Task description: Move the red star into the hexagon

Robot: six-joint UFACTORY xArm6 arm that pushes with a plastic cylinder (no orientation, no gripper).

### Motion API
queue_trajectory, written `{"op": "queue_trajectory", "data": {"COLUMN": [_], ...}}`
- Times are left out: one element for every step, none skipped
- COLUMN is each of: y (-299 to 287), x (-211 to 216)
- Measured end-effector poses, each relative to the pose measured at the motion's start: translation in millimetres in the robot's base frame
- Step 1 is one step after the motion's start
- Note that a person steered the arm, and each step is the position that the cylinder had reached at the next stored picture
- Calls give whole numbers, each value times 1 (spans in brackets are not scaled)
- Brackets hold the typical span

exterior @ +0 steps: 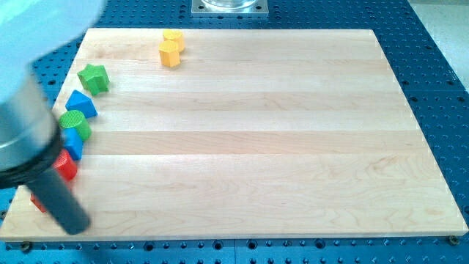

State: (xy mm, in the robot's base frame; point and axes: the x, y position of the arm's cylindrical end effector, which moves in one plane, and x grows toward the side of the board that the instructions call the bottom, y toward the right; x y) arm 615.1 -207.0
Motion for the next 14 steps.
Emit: {"op": "queue_trajectory", "data": {"y": [-24,-6,-12,-31,-40,-57,-97,-98,-98,-98,-97,-60,-14,15], "x": [-10,-40,3,-33,-57,2,-26,-30,-37,-54,-68,-75,-76,-113]}}
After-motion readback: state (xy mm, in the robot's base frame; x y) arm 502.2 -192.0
